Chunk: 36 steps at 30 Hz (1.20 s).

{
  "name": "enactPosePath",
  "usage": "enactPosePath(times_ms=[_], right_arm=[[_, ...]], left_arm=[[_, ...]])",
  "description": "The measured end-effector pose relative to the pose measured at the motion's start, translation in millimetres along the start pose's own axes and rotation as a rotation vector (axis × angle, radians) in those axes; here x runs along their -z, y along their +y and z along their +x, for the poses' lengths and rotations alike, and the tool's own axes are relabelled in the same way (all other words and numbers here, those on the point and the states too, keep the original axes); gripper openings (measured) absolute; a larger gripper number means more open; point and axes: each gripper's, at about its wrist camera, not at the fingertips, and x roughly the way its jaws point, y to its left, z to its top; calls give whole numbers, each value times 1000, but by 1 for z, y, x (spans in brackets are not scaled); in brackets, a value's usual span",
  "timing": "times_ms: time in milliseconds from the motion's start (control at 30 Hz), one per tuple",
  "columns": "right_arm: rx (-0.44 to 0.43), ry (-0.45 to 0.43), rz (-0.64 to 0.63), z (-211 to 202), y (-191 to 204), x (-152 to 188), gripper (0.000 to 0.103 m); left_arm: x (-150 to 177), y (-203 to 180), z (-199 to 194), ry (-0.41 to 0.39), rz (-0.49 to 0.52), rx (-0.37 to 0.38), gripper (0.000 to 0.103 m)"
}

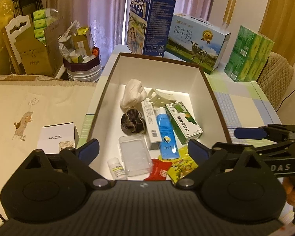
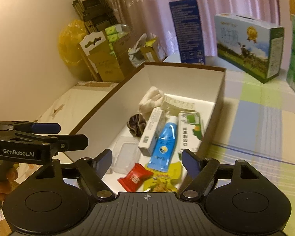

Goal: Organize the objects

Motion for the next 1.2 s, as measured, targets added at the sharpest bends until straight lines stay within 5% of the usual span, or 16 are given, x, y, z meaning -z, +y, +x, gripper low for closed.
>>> enactPosePath(times_ms=[233,1200], right_arm=[[16,-2,9,-39,-20,26,78],[184,-3,87,-212,-105,145,78]], left_arm=[[18,-32,-8,0,-6,-19,102],[126,-204,-66,69,20,38,102]])
